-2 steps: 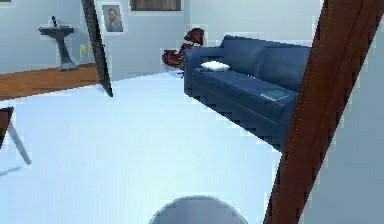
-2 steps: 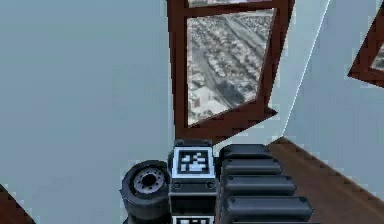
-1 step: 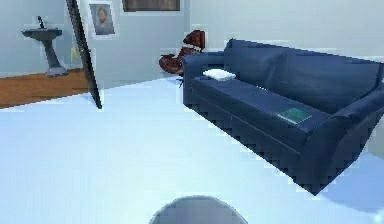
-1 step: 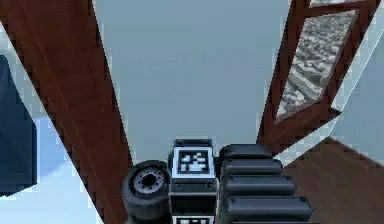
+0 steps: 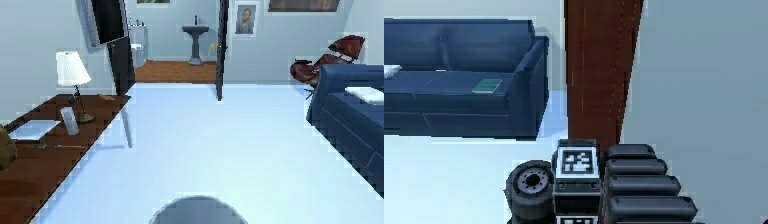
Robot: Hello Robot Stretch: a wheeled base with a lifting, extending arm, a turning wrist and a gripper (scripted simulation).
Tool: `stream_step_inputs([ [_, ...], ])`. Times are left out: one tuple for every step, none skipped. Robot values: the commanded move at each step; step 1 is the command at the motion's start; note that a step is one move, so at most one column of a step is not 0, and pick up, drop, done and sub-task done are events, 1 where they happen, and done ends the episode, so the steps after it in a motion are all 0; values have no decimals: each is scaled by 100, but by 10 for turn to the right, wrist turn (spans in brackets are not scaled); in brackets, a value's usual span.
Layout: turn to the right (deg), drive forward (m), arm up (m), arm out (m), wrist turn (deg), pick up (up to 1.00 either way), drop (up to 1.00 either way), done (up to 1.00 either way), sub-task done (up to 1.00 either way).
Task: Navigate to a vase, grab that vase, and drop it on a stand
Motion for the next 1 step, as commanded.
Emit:
stream_step_inputs([
  [-30,0,0,0,0,0,0,0,0],
])
